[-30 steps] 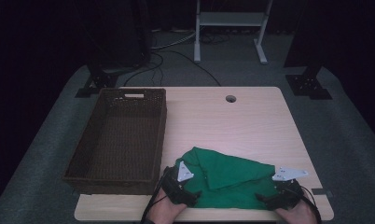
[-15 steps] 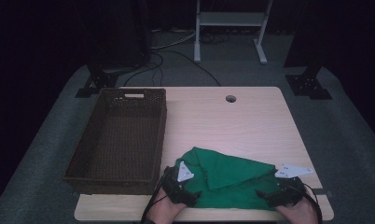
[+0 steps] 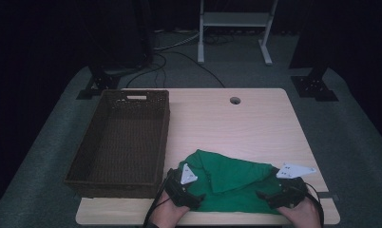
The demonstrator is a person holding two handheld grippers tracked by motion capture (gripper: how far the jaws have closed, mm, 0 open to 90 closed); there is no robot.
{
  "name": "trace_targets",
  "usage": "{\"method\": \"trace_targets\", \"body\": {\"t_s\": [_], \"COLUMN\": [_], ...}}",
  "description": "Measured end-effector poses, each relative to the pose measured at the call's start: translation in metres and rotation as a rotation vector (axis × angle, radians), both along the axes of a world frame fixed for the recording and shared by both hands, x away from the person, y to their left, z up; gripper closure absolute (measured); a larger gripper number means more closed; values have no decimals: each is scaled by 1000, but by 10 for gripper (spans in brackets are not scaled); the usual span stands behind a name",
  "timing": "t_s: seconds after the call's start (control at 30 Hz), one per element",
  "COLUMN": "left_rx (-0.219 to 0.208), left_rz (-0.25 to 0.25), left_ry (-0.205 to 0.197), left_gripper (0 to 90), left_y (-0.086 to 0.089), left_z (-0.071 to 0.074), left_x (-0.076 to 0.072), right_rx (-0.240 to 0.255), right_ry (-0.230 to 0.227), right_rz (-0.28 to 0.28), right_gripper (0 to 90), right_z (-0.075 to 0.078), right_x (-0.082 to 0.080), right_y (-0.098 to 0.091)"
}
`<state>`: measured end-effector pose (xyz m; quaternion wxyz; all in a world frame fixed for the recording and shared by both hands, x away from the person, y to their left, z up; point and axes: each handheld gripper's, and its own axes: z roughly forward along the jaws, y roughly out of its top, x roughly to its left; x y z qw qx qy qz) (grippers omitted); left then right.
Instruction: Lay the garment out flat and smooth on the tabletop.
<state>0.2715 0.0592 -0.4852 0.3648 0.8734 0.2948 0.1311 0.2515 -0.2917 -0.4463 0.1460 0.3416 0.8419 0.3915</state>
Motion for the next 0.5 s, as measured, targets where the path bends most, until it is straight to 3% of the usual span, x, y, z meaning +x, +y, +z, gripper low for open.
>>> {"method": "trace_targets", "body": {"t_s": [0.5], "left_rx": [0], "left_rz": [-6], "left_ry": [3], "left_gripper": [0], "left_y": [1], "left_z": [0], "left_x": [1], "right_rx": [39], "right_ry": [-12], "right_rz": [67], "right_gripper": [0], "right_z": [6], "right_x": [10], "right_y": [13]}}
